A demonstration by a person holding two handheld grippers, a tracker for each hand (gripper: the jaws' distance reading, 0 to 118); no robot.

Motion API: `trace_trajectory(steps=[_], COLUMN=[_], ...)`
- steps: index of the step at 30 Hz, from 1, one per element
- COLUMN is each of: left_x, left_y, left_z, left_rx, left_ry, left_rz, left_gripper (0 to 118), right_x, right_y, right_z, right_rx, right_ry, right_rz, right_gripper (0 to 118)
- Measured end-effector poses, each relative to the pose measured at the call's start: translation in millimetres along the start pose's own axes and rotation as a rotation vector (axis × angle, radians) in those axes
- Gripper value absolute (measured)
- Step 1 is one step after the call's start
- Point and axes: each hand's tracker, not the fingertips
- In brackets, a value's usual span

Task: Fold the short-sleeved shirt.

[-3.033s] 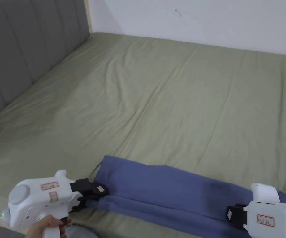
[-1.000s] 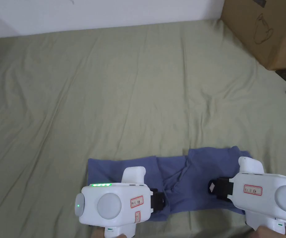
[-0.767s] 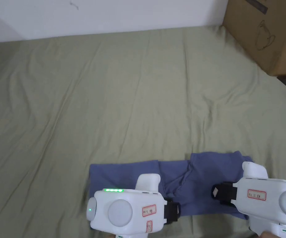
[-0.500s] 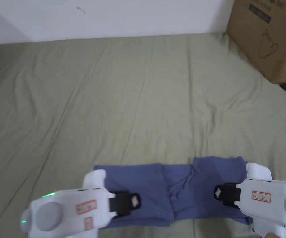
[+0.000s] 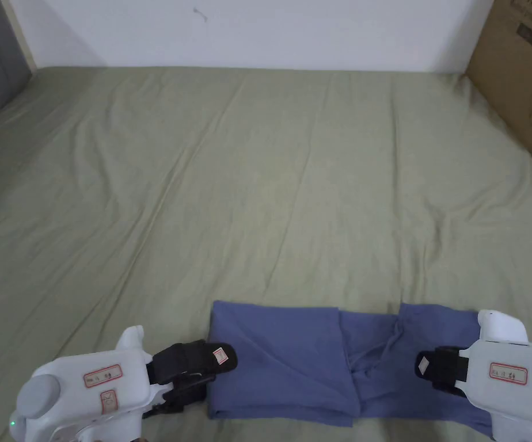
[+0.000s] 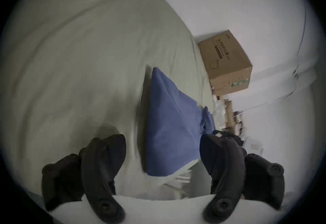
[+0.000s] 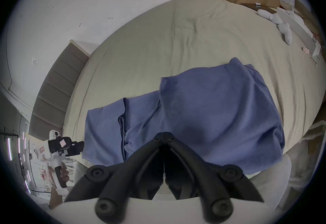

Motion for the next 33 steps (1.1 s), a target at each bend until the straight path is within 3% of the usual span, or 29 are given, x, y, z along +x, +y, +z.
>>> trace_trajectory(steps=[3, 5, 7, 8, 9, 10, 19, 27, 33], left_x=[-8, -7, -3, -8, -12, -12, -12, -33, 0], left_y=[3, 9, 11, 14, 18, 18, 30, 51, 42], left_z=[-12, -22, -27, -26, -23, -19, 54, 169, 171], left_rx=[-0.002, -0.044, -0.073, -0.064, -0.082, -0.08, -0.022, 0.113, 0.143], left_ry=[-0.116, -0.11, 0.074, 0.151, 0.042, -0.005, 0.0, 0.2, 0.221], left_rz=[0.133, 0.148, 0.051, 0.002, 0.043, 0.072, 0.019, -0.013, -0.048], left_gripper=[91, 91, 87, 72, 25, 8, 8, 8, 8], right_x=[-9, -9, -13, -14, -17, -19, -25, -36, -39], right_y=[0, 3, 5, 6, 6, 7, 10, 5, -1], right_z=[2, 2, 0, 0, 0, 0, -2, -12, -18], right_rx=[-0.005, -0.006, -0.01, -0.011, -0.012, -0.014, -0.016, -0.034, -0.057], right_ry=[-0.003, 0.014, 0.02, 0.019, 0.014, 0.011, 0.004, 0.01, 0.025], right_rz=[0.019, 0.025, 0.027, 0.031, 0.036, 0.04, 0.053, 0.055, 0.059], right_gripper=[0, 0, 0, 0, 0, 0, 0, 0, 0])
